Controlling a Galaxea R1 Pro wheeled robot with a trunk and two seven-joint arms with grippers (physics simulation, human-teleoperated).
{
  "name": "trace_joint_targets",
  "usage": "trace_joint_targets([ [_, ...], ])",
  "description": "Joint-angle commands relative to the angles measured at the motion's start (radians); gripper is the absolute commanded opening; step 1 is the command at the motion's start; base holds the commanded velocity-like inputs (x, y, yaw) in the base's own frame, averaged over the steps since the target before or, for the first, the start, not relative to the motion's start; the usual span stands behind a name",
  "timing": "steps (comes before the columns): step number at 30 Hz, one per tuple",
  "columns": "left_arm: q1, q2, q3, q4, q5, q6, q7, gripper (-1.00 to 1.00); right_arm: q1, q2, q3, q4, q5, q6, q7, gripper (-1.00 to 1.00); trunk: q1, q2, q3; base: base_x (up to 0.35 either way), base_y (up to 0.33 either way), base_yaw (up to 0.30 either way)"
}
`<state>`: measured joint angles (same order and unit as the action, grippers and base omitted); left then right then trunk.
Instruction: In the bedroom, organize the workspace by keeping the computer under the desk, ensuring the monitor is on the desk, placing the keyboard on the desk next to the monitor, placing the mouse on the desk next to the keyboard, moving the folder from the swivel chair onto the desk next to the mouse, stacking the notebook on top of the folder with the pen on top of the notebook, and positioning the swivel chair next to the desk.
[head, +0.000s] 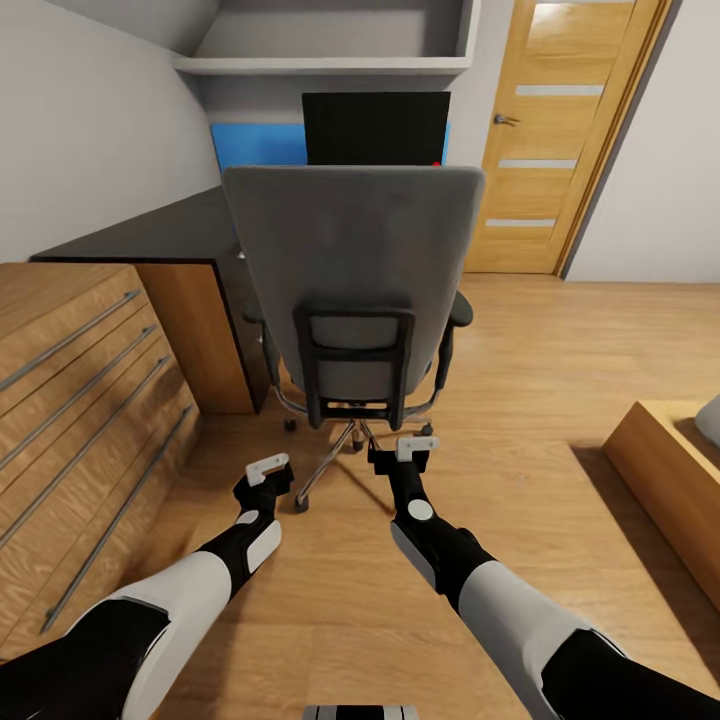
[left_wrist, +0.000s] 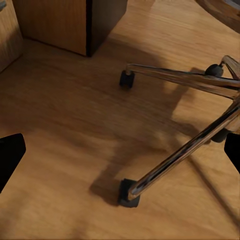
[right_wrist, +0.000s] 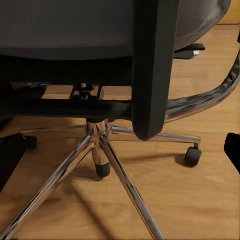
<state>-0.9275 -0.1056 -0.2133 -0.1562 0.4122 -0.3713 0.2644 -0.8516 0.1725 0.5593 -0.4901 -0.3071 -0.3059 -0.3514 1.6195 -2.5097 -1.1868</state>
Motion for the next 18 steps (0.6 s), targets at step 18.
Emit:
trace_joint_targets([
  [18, -0.001, -0.038, -0.025, 0.039, 0.004, -0.003, 0.004, 1.00, 0.000, -0.001, 0.007, 0.001, -0.010, -0.005, -0.007, 1.00, 0.000, 0.000, -0.001, 0.112, 0.000, 0.000],
])
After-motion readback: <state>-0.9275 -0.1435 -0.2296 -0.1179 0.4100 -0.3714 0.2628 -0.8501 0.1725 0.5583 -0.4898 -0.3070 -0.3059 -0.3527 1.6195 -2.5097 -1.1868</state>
